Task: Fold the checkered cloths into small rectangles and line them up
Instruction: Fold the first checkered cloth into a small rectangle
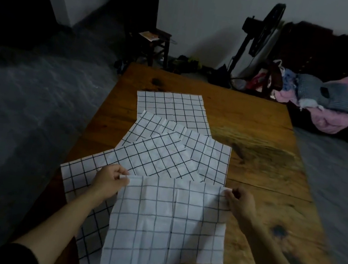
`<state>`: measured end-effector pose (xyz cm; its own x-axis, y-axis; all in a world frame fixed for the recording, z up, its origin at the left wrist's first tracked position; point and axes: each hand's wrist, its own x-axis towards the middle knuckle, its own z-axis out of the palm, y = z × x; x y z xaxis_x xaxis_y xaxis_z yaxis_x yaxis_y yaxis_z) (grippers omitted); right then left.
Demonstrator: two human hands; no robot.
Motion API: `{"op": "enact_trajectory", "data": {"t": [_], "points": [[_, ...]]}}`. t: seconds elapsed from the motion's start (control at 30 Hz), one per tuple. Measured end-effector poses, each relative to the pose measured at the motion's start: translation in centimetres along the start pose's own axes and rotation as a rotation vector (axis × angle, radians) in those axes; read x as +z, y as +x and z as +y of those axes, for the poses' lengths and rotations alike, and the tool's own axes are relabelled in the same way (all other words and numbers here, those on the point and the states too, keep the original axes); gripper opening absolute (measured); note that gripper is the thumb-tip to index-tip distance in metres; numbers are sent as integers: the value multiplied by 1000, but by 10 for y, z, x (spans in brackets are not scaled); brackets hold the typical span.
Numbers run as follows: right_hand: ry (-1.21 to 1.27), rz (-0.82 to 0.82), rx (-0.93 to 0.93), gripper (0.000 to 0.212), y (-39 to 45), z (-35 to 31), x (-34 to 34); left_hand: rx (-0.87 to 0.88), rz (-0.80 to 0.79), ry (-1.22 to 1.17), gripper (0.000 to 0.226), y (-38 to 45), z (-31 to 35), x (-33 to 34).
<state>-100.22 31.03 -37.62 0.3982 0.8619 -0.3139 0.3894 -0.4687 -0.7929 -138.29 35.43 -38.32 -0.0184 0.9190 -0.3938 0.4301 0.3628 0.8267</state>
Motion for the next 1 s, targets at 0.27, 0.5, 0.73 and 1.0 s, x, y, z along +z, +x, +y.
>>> {"op": "enact_trajectory", "data": {"t": [0.27,0.5,0.73,1.0], "points": [[-181,-51,-59,48,26,10,14,55,187,219,40,16,-7,24],[-456,-106,-327,42,19,7,45,338,193,587,43,9,-16,50],[-585,-316,-481,57,11,14,67,65,170,259,68,4,-7,59],[-657,-376,-397,58,12,27,74,-158,68,-141,53,-14,-23,41]]}}
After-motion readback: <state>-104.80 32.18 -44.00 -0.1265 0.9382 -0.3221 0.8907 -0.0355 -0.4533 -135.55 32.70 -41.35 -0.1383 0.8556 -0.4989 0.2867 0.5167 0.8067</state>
